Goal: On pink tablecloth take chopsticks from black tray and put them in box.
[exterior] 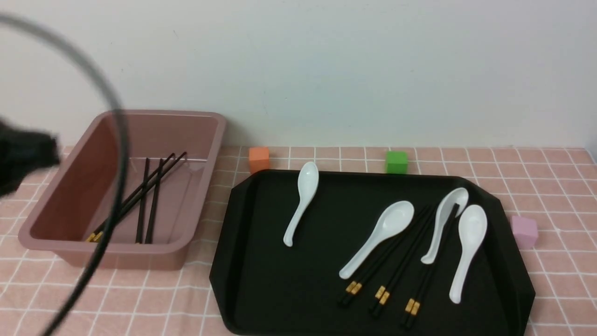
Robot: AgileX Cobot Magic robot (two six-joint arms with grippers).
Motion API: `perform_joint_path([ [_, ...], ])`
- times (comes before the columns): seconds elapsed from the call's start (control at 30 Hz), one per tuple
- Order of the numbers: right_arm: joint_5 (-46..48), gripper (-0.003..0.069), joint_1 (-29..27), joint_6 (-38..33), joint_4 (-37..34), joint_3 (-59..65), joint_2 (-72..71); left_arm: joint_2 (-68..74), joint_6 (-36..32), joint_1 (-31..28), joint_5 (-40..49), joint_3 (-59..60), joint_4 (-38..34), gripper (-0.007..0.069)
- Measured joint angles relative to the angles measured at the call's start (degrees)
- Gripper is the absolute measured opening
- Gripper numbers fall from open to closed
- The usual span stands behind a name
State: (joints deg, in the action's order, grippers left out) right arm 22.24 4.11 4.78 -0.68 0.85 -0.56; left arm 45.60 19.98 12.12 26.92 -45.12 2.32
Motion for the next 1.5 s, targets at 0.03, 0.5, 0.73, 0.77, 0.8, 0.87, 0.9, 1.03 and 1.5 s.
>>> perform_joint_path([
  [0.03,0.0,0.024,0.0,0.0,0.0,0.0,0.0,-5.27,-0.04,0.0,-3.33,5.75,-1.52,-0.0013],
  [0.5,0.0,0.024,0.0,0.0,0.0,0.0,0.0,-29.03,-0.12,0.0,-15.05,30.37,-6.0,-0.0013],
  [0.73,0.0,0.024,0.0,0.0,0.0,0.0,0.0,-29.03,-0.12,0.0,-12.55,32.04,-6.2,-0.0013],
  [0.77,0.0,0.024,0.0,0.0,0.0,0.0,0.0,-29.03,-0.12,0.0,-12.31,32.04,-6.2,-0.0013],
  [0.8,0.0,0.024,0.0,0.0,0.0,0.0,0.0,-29.03,-0.12,0.0,-12.27,32.04,-6.2,-0.0013],
  [0.87,0.0,0.024,0.0,0.0,0.0,0.0,0.0,-29.03,-0.12,0.0,-12.27,32.04,-6.2,-0.0013],
  [0.9,0.0,0.024,0.0,0.0,0.0,0.0,0.0,-29.03,-0.12,0.0,-12.27,32.04,-6.2,-0.0013],
  [1.03,0.0,0.024,0.0,0.0,0.0,0.0,0.0,-30.36,-0.12,-1.3,-13.59,33.36,-5.08,-0.0013],
  [1.5,0.0,0.024,0.0,0.0,0.0,0.0,0.0,-46.16,-0.14,-7.39,-4.6,46.85,-3.2,-0.0013],
])
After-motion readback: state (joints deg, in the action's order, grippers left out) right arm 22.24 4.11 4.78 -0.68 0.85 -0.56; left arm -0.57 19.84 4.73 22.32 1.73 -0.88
